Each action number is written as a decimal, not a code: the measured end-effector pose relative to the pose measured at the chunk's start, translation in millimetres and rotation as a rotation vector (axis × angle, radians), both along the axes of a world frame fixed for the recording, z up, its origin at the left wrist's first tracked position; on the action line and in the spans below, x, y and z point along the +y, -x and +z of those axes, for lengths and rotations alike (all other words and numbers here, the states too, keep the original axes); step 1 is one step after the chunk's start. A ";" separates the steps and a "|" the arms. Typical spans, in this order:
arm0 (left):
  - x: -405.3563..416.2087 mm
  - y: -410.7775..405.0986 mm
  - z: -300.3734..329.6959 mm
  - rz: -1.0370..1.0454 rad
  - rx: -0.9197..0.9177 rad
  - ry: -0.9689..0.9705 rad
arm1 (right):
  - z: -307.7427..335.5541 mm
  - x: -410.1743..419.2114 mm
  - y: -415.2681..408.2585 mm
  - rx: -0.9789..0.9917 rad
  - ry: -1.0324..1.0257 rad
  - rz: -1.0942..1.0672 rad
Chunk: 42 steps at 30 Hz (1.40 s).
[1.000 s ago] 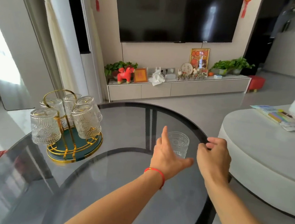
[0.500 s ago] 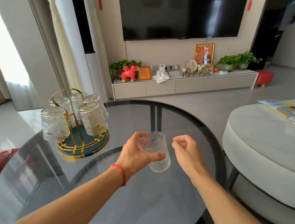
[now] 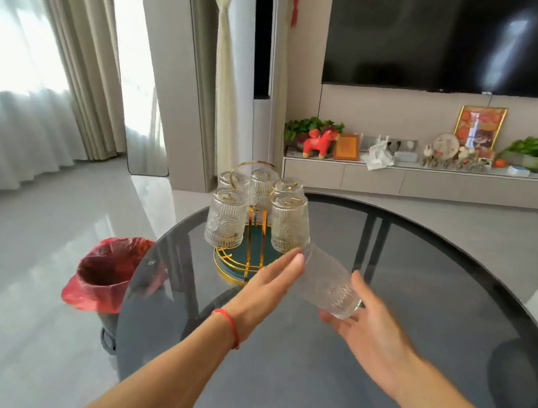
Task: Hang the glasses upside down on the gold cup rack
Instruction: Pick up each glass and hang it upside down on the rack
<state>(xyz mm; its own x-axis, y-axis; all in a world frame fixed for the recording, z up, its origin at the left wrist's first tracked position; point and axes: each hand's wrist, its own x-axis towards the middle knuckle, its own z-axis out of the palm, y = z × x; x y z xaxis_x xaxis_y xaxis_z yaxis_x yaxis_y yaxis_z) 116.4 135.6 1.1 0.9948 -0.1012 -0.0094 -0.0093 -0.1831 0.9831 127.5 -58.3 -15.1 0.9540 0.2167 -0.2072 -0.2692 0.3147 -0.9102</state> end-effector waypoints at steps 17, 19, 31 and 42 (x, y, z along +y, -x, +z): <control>33.4 -2.3 -38.3 -0.058 -0.171 -1.075 | 109.5 100.4 -30.3 -1.007 1.001 -0.241; 33.8 -0.9 -38.2 -0.061 -0.163 -1.091 | 111.1 110.7 -37.4 -1.021 1.079 -0.220; 37.6 -4.1 -41.6 -0.092 -0.181 -1.132 | 93.8 149.8 -86.1 -1.078 1.525 -0.023; 42.1 -3.2 -38.7 -0.102 -0.188 -1.136 | 81.5 146.1 -106.7 -1.039 1.535 0.037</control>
<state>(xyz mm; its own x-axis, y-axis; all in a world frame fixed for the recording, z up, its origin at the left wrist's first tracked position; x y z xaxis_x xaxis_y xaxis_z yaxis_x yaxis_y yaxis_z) 119.6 177.7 -37.6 0.9779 -0.2092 0.0006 -0.2036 -0.9507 0.2338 234.2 87.8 66.4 0.8103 0.4499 0.3755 0.5295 -0.8367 -0.1400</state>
